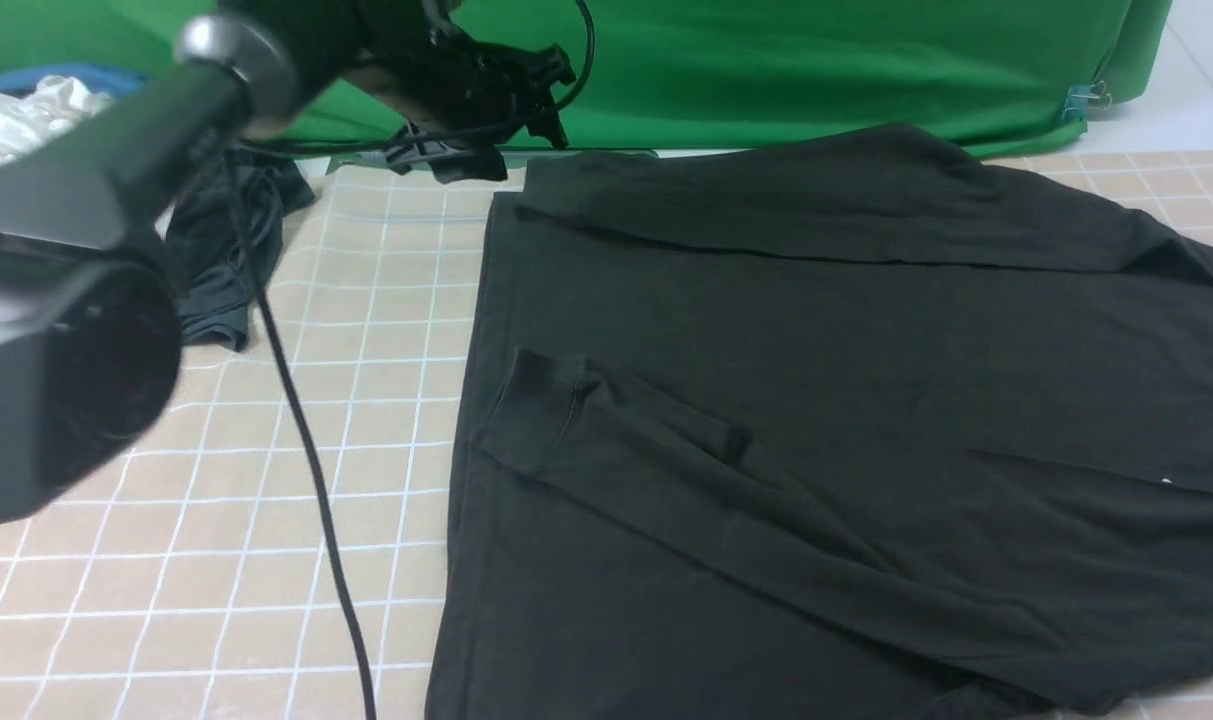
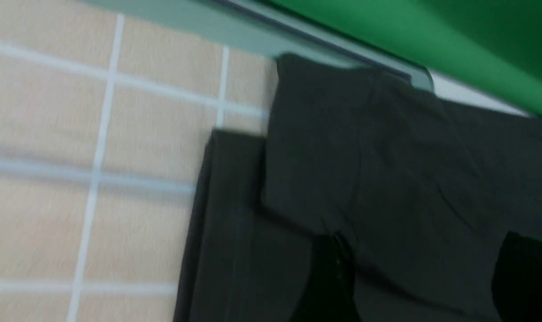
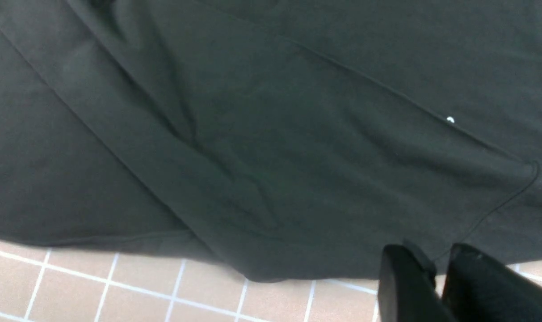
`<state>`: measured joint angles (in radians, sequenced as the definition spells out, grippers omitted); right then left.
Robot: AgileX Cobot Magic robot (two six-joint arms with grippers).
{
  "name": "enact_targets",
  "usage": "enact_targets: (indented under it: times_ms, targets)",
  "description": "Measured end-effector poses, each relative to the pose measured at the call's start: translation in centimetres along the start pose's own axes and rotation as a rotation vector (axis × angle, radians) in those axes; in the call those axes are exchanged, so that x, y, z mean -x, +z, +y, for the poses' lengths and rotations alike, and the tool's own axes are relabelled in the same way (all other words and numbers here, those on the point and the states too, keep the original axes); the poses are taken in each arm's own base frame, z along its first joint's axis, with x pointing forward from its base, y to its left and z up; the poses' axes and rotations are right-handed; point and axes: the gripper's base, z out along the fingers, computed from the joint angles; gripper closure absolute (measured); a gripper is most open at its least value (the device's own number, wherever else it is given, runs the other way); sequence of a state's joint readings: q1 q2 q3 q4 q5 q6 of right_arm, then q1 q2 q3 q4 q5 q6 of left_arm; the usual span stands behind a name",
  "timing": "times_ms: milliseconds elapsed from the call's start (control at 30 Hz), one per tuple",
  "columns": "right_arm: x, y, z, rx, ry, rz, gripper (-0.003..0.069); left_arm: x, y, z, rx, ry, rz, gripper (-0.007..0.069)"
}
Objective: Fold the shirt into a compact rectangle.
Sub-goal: 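Grab the top left corner of the dark shirt with the left gripper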
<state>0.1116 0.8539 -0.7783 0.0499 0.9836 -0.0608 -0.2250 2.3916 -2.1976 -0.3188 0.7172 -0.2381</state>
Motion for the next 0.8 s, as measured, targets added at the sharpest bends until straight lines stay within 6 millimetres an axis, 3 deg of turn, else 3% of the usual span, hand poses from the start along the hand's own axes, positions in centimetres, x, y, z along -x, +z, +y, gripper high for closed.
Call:
enact_targets:
  times_ms: [167, 300, 800]
  targets:
    - [0.1, 0.0, 0.0, -0.001, 0.001, -0.016, 0.0486, -1.4, 3.3, 1.5, 0.013, 0.025, 0.028, 0.0175]
    - [0.3, 0.0, 0.0, -0.001, 0.009, -0.038, 0.0481, -2.1, 4.7, 2.4, 0.029, 0.040, 0.034, 0.0175]
    - [0.7, 0.0, 0.0, -0.003, 0.017, -0.074, 0.0464, -1.3, 5.2, 2.3, -0.005, 0.024, -0.082, 0.0218]
